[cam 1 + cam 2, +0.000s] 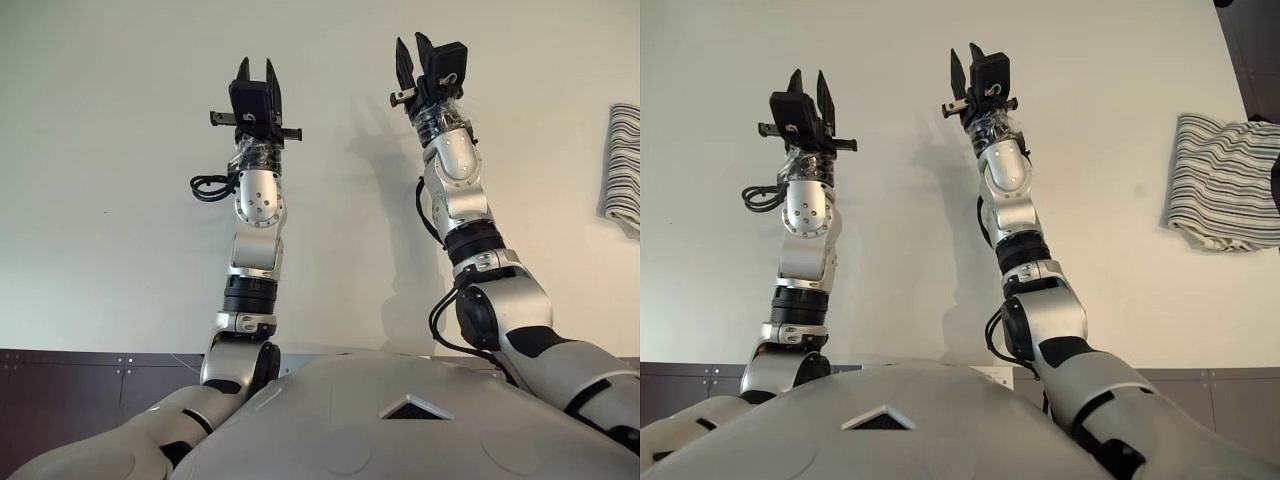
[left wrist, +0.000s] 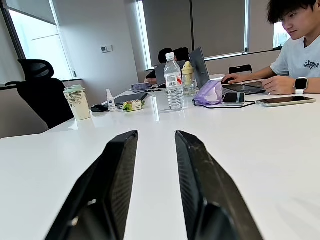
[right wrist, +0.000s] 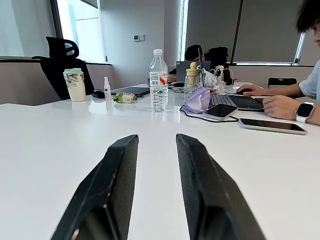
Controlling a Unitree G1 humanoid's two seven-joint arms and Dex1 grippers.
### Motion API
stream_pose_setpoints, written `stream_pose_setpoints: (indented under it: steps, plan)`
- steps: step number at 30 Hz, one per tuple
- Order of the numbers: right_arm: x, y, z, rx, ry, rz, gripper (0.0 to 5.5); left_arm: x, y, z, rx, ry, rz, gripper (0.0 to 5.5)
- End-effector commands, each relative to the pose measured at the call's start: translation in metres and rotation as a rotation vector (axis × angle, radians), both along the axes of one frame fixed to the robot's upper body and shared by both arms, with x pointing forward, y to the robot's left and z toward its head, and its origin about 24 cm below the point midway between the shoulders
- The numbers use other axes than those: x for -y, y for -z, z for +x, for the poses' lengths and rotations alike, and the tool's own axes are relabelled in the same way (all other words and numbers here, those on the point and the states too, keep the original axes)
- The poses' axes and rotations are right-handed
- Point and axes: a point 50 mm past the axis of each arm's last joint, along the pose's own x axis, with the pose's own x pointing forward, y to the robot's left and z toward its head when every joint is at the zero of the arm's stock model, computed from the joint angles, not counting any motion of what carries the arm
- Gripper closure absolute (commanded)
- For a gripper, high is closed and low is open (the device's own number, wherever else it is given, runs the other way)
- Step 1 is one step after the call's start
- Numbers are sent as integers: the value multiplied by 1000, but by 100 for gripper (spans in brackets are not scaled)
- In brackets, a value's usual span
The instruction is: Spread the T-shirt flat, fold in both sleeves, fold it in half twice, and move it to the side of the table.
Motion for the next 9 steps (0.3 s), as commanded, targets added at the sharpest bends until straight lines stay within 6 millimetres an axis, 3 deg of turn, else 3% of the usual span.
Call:
stream_pose_setpoints:
  steps: [1,3,5,9]
  plan:
    - [0,-2,5,-4,1,9,412,-4,0,2,-2,-5,13,413]
    - [2,-1,7,-13,10,29,412,-5,-1,4,0,-7,5,413]
    - [17,4,9,-41,98,-10,412,-9,-2,5,2,-21,-4,413]
    - [72,27,-13,-92,227,-10,412,-16,12,-12,-40,-24,4,413]
